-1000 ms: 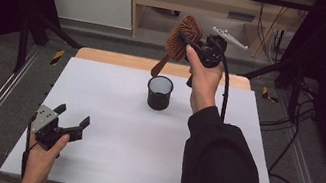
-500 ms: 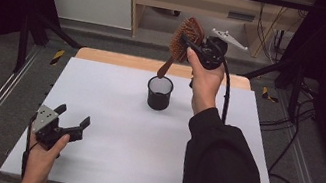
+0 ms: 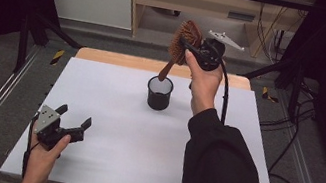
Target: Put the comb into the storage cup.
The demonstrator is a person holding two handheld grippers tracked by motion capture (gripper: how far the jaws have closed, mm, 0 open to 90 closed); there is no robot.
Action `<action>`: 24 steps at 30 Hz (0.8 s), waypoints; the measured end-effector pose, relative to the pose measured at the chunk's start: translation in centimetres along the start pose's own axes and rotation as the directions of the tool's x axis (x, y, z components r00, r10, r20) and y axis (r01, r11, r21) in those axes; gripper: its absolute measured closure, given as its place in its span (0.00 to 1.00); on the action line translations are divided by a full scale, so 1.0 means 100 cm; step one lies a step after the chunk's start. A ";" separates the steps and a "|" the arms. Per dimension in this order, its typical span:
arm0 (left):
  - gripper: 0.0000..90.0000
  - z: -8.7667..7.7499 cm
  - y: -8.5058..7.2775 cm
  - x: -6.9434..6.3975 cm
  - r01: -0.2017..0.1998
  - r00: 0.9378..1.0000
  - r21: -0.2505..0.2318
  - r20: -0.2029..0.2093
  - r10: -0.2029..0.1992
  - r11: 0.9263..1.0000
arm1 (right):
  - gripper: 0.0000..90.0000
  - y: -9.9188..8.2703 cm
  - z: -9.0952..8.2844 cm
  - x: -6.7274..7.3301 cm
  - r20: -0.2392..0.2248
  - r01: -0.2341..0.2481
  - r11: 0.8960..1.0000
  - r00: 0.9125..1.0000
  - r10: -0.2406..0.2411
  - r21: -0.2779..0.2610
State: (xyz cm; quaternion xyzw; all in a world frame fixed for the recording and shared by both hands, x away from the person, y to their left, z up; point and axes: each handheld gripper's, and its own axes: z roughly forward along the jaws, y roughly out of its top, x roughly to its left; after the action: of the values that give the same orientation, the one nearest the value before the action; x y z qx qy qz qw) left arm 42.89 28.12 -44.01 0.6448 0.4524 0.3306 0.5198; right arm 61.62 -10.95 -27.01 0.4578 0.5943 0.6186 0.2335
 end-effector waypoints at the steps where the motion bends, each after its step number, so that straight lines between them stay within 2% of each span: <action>1: 0.03 0.000 0.000 0.001 0.004 1.000 -0.001 -0.002 -0.004 1.000 | 0.59 -0.001 0.000 0.000 -0.003 0.000 1.000 1.000 0.000 0.001; 6: 0.03 0.000 -0.001 0.004 0.029 1.000 0.006 -0.005 -0.029 1.000 | 0.59 -0.004 0.001 -0.001 -0.008 0.009 1.000 1.000 -0.009 0.018; 11: 0.03 0.000 -0.001 0.004 0.027 1.000 0.005 -0.003 -0.027 1.000 | 0.59 -0.007 0.001 0.000 -0.003 0.024 0.999 1.000 -0.024 0.025; 24: 0.03 0.001 0.000 0.004 0.024 1.000 0.002 -0.001 -0.024 1.000 | 0.59 -0.012 0.000 -0.004 -0.003 0.025 0.999 1.000 -0.025 0.042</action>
State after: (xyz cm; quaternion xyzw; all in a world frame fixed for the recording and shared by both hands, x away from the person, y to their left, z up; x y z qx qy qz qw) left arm 43.11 28.44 -44.02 0.6396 0.4609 0.3243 0.5228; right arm 61.51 -11.01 -28.29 0.4544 0.6132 0.6035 0.2306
